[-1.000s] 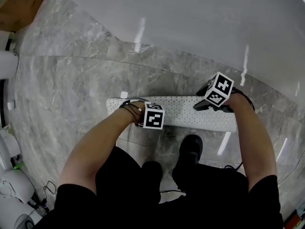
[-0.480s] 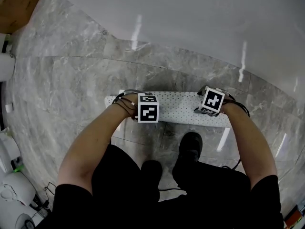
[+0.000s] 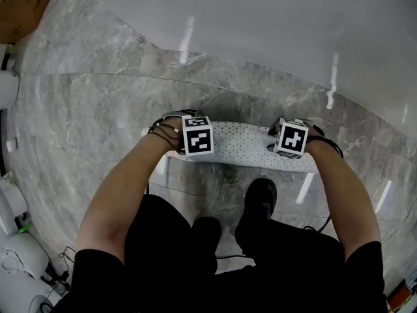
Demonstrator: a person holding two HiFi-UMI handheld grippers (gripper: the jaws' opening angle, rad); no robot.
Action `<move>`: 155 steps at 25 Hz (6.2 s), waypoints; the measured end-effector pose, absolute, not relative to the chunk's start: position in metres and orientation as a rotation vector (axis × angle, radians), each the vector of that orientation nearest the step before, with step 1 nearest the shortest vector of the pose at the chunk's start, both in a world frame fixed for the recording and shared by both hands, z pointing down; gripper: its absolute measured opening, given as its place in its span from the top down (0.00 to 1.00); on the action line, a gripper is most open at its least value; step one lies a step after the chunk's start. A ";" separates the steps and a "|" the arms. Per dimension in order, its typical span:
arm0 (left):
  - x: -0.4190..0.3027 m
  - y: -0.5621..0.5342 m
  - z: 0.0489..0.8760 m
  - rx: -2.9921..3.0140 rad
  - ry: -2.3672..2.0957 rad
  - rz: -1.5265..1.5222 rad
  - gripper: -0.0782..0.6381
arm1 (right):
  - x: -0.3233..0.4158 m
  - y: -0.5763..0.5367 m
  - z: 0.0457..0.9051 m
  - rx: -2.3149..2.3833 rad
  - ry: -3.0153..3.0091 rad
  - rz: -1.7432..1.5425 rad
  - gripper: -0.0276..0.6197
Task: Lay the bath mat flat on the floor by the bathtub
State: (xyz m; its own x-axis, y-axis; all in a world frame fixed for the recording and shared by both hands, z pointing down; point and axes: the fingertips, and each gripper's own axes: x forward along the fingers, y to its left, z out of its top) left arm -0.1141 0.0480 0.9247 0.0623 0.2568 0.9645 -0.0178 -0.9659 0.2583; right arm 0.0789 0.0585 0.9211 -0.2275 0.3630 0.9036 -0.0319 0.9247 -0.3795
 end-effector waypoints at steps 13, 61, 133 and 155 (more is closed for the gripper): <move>-0.124 0.054 0.923 1.919 0.158 1.956 0.62 | 0.079 0.054 0.900 -0.277 -1.834 0.287 0.79; -0.245 -0.101 0.952 1.762 -0.681 1.730 0.56 | 0.278 -0.046 0.937 0.994 -1.629 1.271 0.47; -0.114 0.105 0.942 2.188 0.326 1.987 0.46 | 0.229 0.083 0.816 0.450 -2.298 1.844 0.92; -0.154 0.127 0.948 2.216 0.333 2.170 0.52 | 0.265 0.117 0.930 0.573 -1.747 1.373 0.85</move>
State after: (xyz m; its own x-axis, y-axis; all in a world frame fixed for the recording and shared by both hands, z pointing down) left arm -0.1544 0.1271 0.9483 0.0095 0.1673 0.9859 0.1358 -0.9770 0.1645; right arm 0.2645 0.1170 0.9300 -0.5586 0.1321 0.8189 -0.7645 0.3010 -0.5700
